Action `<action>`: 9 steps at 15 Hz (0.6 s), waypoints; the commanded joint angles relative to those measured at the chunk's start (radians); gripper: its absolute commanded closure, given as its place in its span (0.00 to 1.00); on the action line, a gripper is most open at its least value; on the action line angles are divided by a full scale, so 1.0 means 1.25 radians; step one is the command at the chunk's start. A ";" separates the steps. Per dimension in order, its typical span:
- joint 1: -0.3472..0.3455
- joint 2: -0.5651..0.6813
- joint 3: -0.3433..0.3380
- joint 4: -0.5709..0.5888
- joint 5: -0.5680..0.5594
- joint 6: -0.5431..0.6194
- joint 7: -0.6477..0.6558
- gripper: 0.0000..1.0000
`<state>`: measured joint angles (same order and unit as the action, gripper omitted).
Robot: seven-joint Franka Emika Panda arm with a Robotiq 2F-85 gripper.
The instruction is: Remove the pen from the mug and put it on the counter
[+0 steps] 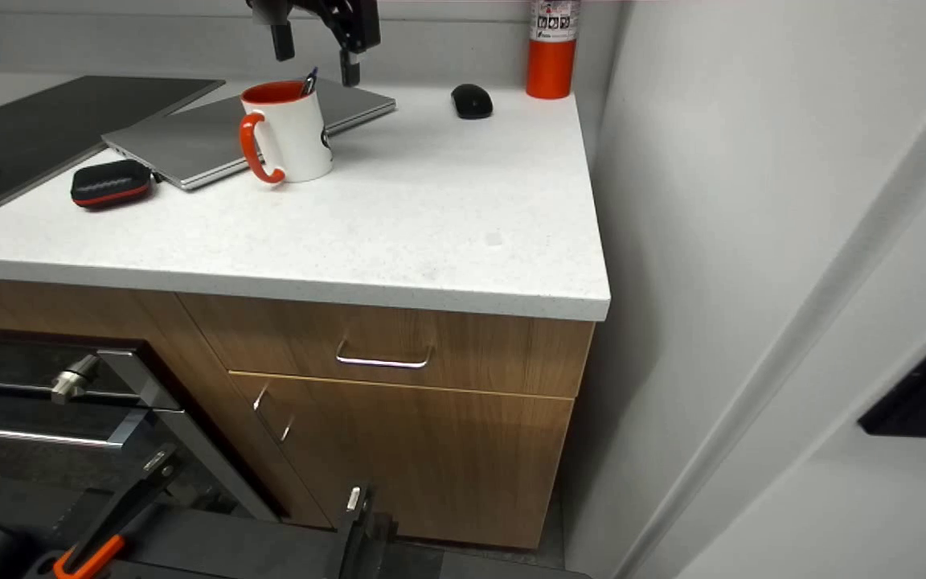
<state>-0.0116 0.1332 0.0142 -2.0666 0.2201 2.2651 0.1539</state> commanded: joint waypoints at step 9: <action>-0.014 0.029 0.003 0.027 0.065 -0.037 -0.089 0.00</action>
<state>-0.0140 0.1624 0.0132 -2.0479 0.2356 2.2573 0.1212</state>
